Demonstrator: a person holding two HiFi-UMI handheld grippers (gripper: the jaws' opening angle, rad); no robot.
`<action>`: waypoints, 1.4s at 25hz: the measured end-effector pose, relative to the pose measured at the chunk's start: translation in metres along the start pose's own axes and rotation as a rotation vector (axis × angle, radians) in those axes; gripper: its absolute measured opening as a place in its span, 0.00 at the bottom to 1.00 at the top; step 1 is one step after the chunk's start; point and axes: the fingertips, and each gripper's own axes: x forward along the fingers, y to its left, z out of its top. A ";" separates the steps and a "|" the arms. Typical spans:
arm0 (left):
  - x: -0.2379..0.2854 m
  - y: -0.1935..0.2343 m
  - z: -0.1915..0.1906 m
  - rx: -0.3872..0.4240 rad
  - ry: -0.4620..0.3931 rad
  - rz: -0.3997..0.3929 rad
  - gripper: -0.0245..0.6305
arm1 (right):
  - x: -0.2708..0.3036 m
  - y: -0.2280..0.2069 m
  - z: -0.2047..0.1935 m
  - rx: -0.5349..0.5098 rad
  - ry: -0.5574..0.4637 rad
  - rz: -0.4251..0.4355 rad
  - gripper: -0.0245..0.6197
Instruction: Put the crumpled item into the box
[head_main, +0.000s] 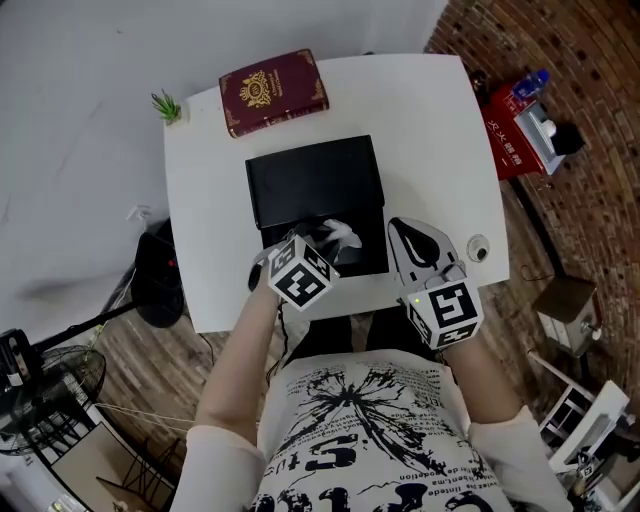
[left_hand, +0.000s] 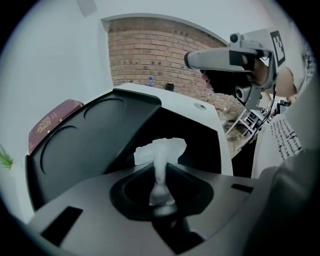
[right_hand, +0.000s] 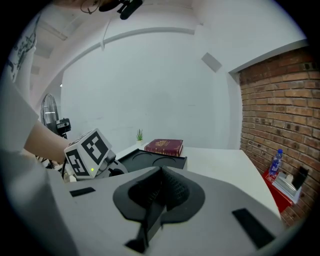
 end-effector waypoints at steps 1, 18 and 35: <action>0.001 0.000 0.000 -0.019 0.004 -0.008 0.17 | 0.000 -0.001 0.000 0.000 0.000 0.001 0.06; -0.053 0.001 0.028 -0.071 -0.159 0.108 0.34 | -0.009 0.004 0.030 -0.077 -0.038 0.045 0.06; -0.265 0.014 0.078 -0.159 -0.712 0.532 0.12 | -0.037 0.036 0.105 -0.173 -0.203 0.109 0.06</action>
